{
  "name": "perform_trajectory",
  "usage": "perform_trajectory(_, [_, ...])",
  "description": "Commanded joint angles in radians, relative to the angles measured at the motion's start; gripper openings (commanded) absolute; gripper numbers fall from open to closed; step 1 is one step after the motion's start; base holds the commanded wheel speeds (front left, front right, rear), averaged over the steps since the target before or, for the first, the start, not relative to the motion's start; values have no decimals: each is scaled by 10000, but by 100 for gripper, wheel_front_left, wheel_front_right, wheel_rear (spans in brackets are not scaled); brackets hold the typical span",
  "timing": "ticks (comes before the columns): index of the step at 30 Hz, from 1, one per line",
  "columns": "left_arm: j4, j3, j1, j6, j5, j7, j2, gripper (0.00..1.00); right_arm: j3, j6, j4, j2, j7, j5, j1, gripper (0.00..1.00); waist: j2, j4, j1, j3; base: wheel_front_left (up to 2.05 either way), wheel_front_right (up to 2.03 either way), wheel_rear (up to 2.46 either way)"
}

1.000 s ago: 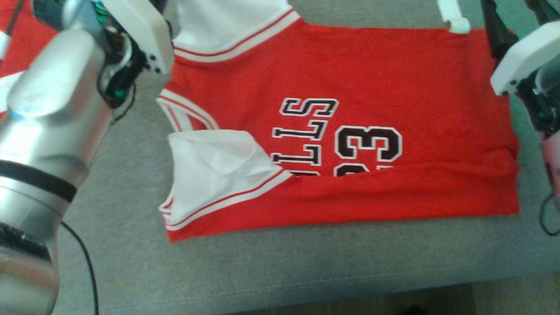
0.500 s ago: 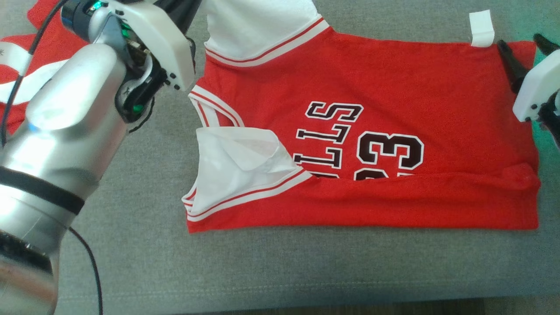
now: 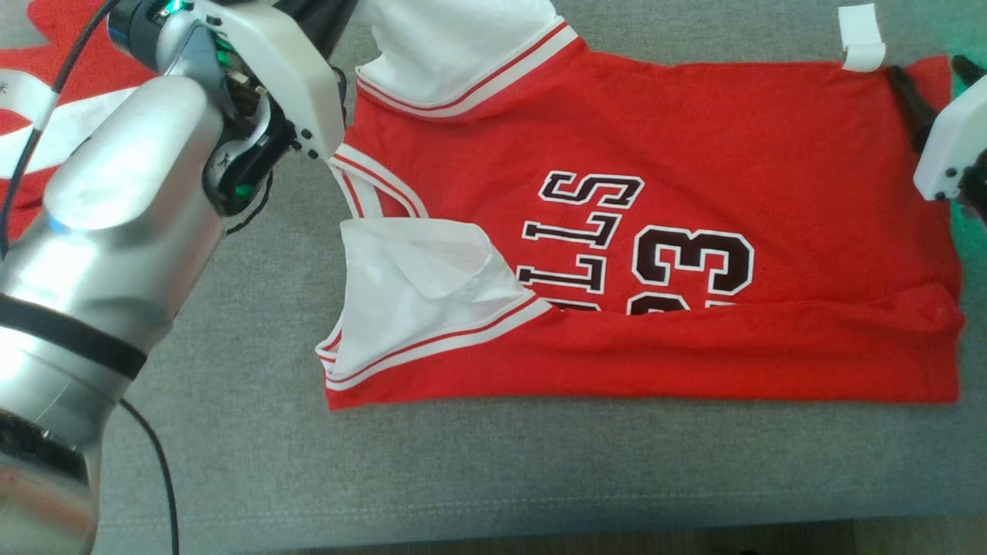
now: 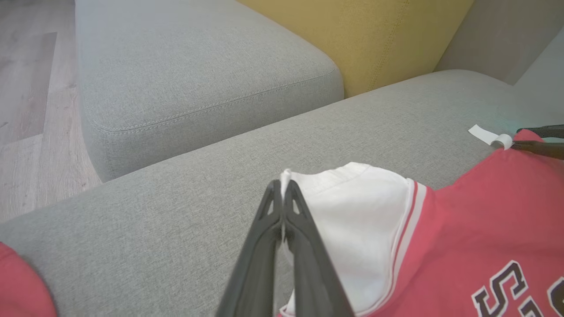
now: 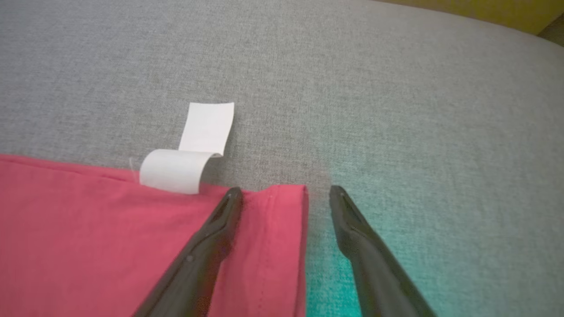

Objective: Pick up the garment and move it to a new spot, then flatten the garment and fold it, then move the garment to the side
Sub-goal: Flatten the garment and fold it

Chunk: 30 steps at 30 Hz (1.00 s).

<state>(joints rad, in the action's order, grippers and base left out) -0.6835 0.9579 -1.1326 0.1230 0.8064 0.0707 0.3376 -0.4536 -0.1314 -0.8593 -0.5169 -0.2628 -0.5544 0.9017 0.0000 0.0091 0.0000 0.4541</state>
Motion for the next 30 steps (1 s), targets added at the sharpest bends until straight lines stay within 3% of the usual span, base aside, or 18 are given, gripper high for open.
perform_trajectory(1, [217, -302, -568, -35, 32, -26, 360, 0, -159, 7, 78, -179, 83, -46, 163, 100, 0, 30, 0, 47, 0, 0, 0])
perform_trajectory(8, [225, -256, -727, -33, 30, -58, 336, 0, -418, 7, -417, -92, -108, -228, 407, 98, 0, 108, 0, 242, 0, 0, 0])
perform_trajectory(9, [209, -251, -745, -31, 31, -57, 338, 0, -489, 7, -438, -64, -195, -300, 410, 15, 0, 110, 0, 260, 0, 0, 0])
perform_trajectory(10, [190, -246, -760, -31, 31, -56, 340, 0, -571, 7, -412, -60, -220, -358, 422, 0, 0, 109, 0, 273, 0, 0, 0])
perform_trajectory(19, [-142, -408, -984, -327, -30, 324, 362, 0, -447, 7, -565, -231, 1323, -12, 1007, 0, 0, -10, 0, 273, 0, 0, 0])
perform_trajectory(30, [-1222, -559, -1943, -661, -397, 1220, 6, 0, 138, 7, -1649, 310, 3358, 1041, 2160, 0, 0, -231, 0, 391, 0, 0, 0])
